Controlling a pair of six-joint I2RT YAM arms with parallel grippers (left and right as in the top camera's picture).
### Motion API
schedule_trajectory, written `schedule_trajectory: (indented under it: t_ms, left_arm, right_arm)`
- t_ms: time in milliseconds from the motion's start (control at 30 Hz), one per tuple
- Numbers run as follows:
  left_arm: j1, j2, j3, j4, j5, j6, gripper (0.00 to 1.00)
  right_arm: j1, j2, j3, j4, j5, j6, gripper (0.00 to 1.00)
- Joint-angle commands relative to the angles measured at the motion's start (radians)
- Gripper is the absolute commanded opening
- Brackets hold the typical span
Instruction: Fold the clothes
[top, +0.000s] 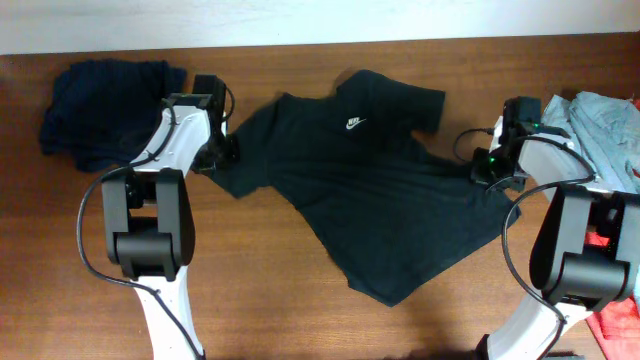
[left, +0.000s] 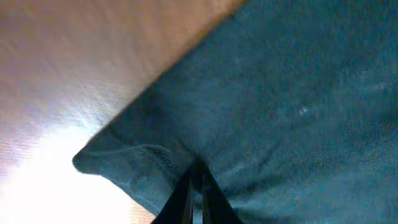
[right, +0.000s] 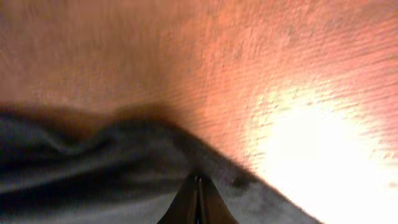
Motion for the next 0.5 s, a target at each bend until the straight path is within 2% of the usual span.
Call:
schedule_trajectory:
  t_ms: [0, 100, 200, 333, 467]
  left_arm:
    - [-0.011, 0.111, -0.084, -0.069, 0.155, -0.014, 0.00]
    - [-0.010, 0.106, -0.083, -0.084, 0.154, -0.014, 0.00]
    - [-0.006, 0.074, -0.071, -0.070, 0.098, -0.015, 0.00]
    - [-0.008, -0.009, -0.032, -0.030, -0.041, -0.018, 0.00]
    - [-0.011, -0.080, -0.010, 0.060, -0.055, -0.018, 0.00]
  right_arm:
    - [-0.010, 0.015, 0.020, 0.049, 0.019, -0.010, 0.04]
    - [-0.016, 0.014, 0.049, 0.077, 0.012, -0.010, 0.04]
    - [-0.016, 0.010, 0.142, 0.002, -0.066, -0.010, 0.04]
    - [-0.012, 0.005, 0.341, -0.237, -0.210, -0.040, 0.04]
    - [0.006, 0.002, 0.515, -0.545, -0.294, -0.044, 0.04]
